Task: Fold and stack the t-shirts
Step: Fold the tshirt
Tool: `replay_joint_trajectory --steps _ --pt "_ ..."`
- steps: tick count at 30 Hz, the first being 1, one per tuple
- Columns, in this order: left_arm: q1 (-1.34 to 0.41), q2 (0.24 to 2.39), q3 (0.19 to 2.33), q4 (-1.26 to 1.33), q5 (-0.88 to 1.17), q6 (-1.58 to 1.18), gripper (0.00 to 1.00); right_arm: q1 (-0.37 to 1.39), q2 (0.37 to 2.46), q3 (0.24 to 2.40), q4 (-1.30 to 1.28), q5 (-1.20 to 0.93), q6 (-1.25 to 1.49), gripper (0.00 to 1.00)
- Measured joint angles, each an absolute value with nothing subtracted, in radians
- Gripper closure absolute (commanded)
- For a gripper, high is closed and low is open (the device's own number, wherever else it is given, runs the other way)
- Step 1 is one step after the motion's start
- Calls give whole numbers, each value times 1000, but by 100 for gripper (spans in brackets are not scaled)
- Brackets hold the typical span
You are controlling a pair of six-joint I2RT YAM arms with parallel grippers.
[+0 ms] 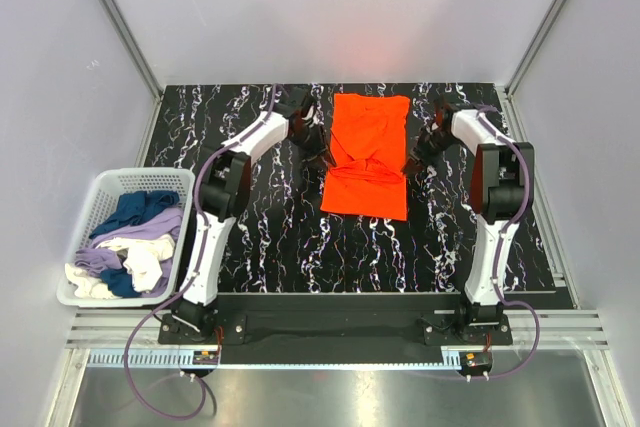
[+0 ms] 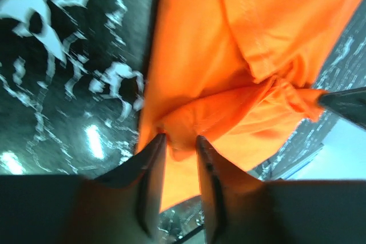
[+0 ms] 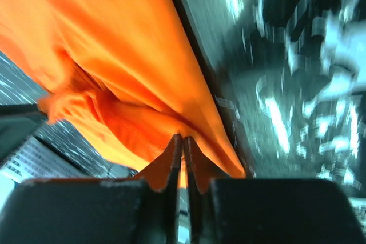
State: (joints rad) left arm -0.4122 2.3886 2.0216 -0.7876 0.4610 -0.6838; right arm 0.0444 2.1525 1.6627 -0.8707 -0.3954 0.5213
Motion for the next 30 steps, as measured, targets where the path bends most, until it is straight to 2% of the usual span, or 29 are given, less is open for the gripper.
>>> replay_joint_trajectory --steps 1,2,3,4,7,10,13,18,19,22,30 --pt "-409 2399 2030 -793 461 -682 55 39 2176 1701 -880 -397 513 80" --pt "-405 2411 2048 -798 459 -675 53 34 2195 1736 -884 -395 502 67" --pt "-401 2426 2078 -816 455 -669 52 27 2215 1778 -893 -392 491 61" --pt "-398 2435 2103 -826 448 -656 47 21 2235 1825 -907 -381 478 56" --pt "-396 2420 2137 -850 408 -611 46 10 2254 1938 -957 -332 430 46" --pt "-402 2309 2049 -846 340 -546 46 4 2210 1975 -993 -292 384 45" --pt "-434 2138 1897 -824 297 -491 51 20 2104 1885 -989 -266 364 48" --pt "-565 1920 1675 -723 289 -453 65 173 1962 1702 -975 -246 367 57" --pt "-595 1905 1635 -693 299 -462 67 213 1965 1689 -961 -244 374 63" --pt "-633 1897 1513 -617 311 -496 68 312 2005 1681 -925 -231 391 66" --pt "-591 1818 1311 -569 277 -551 67 369 2199 1777 -888 -178 427 64"
